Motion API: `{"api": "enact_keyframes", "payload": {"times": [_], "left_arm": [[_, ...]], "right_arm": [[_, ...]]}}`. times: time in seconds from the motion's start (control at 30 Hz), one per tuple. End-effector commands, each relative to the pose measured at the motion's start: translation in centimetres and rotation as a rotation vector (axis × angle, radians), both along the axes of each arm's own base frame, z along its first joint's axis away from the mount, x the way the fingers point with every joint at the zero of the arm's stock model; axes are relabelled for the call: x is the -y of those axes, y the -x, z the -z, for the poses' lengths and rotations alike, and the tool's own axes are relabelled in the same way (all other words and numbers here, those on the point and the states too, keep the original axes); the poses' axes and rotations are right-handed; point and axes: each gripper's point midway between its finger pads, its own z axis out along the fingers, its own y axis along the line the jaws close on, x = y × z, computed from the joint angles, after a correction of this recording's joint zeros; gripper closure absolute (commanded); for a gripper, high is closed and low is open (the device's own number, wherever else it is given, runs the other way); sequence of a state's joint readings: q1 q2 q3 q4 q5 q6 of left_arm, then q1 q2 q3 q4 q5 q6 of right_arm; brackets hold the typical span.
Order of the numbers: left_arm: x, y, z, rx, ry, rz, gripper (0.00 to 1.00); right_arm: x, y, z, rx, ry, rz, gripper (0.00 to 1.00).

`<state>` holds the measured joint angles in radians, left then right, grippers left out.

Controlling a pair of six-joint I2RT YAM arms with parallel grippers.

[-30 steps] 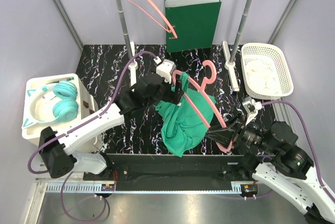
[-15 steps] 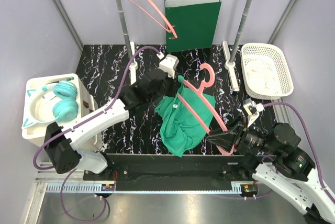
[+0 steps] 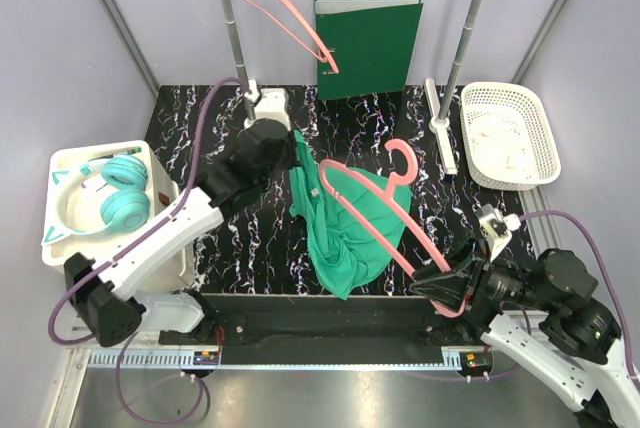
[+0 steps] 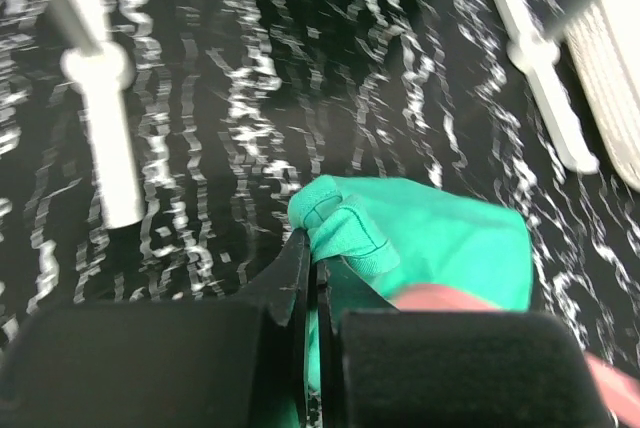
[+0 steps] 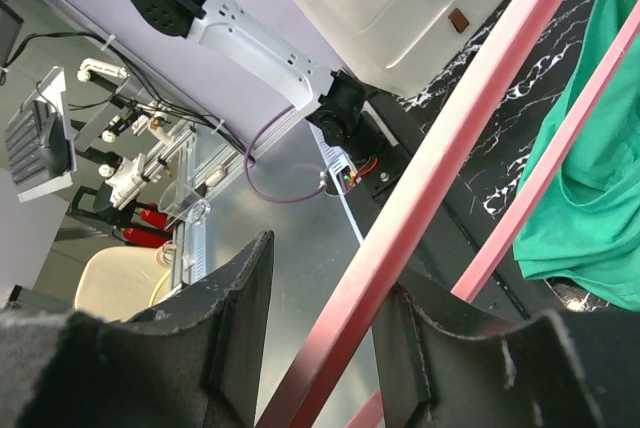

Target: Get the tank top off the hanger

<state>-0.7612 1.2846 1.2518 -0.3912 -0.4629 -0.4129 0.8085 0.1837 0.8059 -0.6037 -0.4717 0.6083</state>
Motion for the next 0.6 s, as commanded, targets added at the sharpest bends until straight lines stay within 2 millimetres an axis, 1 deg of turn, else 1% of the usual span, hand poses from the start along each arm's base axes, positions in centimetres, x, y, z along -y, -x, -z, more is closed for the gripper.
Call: {"api": "enact_keyframes", "payload": {"times": [0.0,0.03,0.07,0.1,0.13,0.17,0.2,0.23,0.27,0.3,0.33,0.37,0.4,0.43,0.47,0.5,0.53,0.57], "left_arm": [[-2.9,0.9,-1.0,0.036,0.042,-0.101,1.0],[-3.0,1.1,-0.8,0.032,0.048,-0.098,1.0],[-3.1,1.5,0.2,0.014,0.041,-0.091,1.0],[-2.8,2.1,0.2,0.007,0.063,-0.062,1.0],[-2.6,2.4,0.7,-0.005,0.069,-0.044,1.0],[-2.6,2.8,1.6,-0.024,0.067,-0.03,1.0],[-2.1,3.4,1.7,-0.037,0.089,0.006,1.0],[-1.9,3.9,2.1,-0.047,0.098,0.027,1.0],[-1.8,4.3,2.9,-0.067,0.1,0.045,1.0],[-1.5,5.1,2.7,-0.073,0.132,0.078,1.0],[-1.4,5.4,2.8,-0.077,0.148,0.089,1.0],[-1.5,6.0,3.2,-0.085,0.159,0.101,1.0],[-1.3,6.5,3.2,-0.094,0.181,0.117,1.0],[-1.3,6.8,3.3,-0.097,0.195,0.121,1.0],[-1.6,7.3,3.5,-0.097,0.21,0.124,1.0],[-1.4,7.7,3.6,-0.101,0.23,0.137,1.0],[-1.3,7.9,3.6,-0.098,0.246,0.146,1.0],[-1.4,8.3,3.7,-0.098,0.255,0.155,1.0]], "right_arm": [[1.5,1.1,-3.0,0.061,-0.055,0.019,1.0],[2.0,-0.1,-3.8,0.067,-0.059,0.096,1.0],[2.2,-0.9,-3.9,0.065,-0.051,0.139,1.0],[2.4,-1.8,-3.7,0.063,-0.029,0.186,1.0],[2.6,-3.9,-3.8,0.047,0.0,0.285,1.0],[2.6,-5.0,-3.6,0.037,0.026,0.332,1.0],[2.6,-6.1,-3.4,0.04,0.056,0.373,1.0],[2.3,-8.3,-3.0,0.021,0.107,0.446,1.0],[2.1,-9.4,-2.7,0.012,0.137,0.482,1.0],[1.9,-10.6,-2.5,0.015,0.17,0.519,1.0],[1.4,-12.8,-2.2,-0.004,0.23,0.584,1.0],[1.1,-13.8,-2.1,-0.007,0.26,0.61,1.0],[0.7,-14.8,-2.6,0.026,0.286,0.62,1.0],[-0.2,-16.3,-3.2,0.036,0.317,0.638,1.0],[-0.7,-17.2,-3.8,0.059,0.325,0.645,1.0],[-1.4,-18.1,-4.9,0.112,0.33,0.646,1.0],[-2.4,-19.5,-6.1,0.136,0.344,0.654,1.0],[-2.9,-20.2,-6.9,0.156,0.351,0.658,1.0]]}}
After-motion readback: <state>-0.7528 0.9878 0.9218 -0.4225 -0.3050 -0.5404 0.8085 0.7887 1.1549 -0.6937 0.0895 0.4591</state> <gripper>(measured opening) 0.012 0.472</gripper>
